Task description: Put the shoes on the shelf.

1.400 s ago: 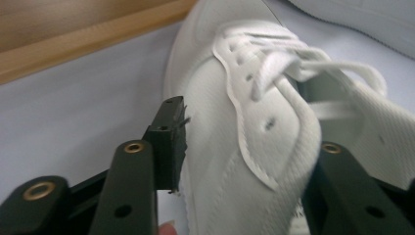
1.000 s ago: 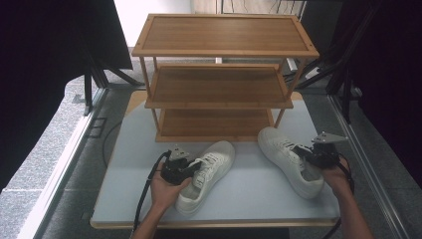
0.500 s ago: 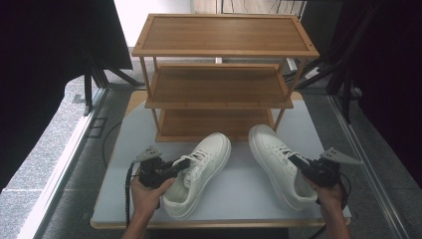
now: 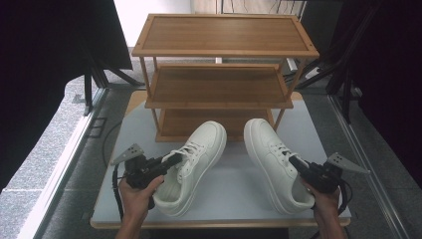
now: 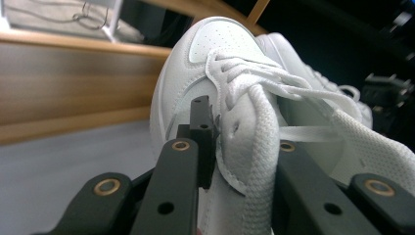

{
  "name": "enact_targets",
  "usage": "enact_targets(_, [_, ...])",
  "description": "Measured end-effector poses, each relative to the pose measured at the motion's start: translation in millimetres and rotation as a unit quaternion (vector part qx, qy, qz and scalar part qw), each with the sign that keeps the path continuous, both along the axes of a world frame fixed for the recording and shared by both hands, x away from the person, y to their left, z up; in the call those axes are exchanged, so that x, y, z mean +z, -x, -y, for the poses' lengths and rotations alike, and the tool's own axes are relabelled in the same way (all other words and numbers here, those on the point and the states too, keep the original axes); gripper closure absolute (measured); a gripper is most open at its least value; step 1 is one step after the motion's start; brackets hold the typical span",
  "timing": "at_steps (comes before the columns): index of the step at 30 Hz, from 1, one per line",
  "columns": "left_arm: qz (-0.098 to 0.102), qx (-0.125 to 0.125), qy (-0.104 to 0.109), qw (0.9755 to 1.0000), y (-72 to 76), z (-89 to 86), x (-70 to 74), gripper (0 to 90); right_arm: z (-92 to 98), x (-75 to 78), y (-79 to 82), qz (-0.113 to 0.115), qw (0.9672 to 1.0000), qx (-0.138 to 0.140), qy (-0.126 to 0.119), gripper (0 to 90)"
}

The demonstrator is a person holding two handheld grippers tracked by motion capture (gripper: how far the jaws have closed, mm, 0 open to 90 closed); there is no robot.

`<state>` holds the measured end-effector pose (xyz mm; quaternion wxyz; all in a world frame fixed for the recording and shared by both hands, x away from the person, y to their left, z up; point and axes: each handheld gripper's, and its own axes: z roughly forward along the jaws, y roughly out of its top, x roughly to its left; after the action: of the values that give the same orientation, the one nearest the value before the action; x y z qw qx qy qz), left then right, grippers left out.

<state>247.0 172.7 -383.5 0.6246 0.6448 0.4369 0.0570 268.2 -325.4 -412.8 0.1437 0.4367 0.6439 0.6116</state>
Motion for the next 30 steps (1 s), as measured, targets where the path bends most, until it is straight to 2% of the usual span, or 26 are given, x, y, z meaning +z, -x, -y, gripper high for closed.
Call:
enact_targets(5, [0.019,0.006,0.031,0.9993,3.9,-1.7,10.7,80.3,-1.6,11.5,5.4,0.017,0.9995,-0.003,-0.028,83.2])
enact_targets(10, [0.033,0.009,0.049,0.9982,0.1,-0.5,20.8,80.3,-6.4,26.4,5.9,0.03,0.9982,-0.008,-0.051,83.2])
enact_targets(16, [0.029,0.016,0.072,0.9969,-13.9,1.8,31.5,80.3,-18.4,48.5,-5.2,0.041,0.9956,-0.017,-0.083,83.2])
enact_targets(20, [0.047,0.04,0.058,0.9964,-19.7,6.5,43.0,80.3,-30.4,63.8,-15.6,0.036,0.9966,-0.009,-0.073,83.1])
enact_targets(25, [0.037,0.048,0.084,0.9947,-36.3,8.5,50.0,80.1,-42.9,82.0,-31.0,0.036,0.9972,-0.017,-0.064,83.1])
enact_targets(28, [0.054,0.061,0.06,0.9949,-45.0,14.0,60.7,80.1,-46.1,93.2,-42.7,0.034,0.9974,-0.015,-0.061,83.1])
enact_targets(30, [0.054,0.064,0.056,0.9949,-52.1,16.5,65.4,80.1,-48.3,100.8,-49.8,0.032,0.9977,-0.023,-0.056,83.1])
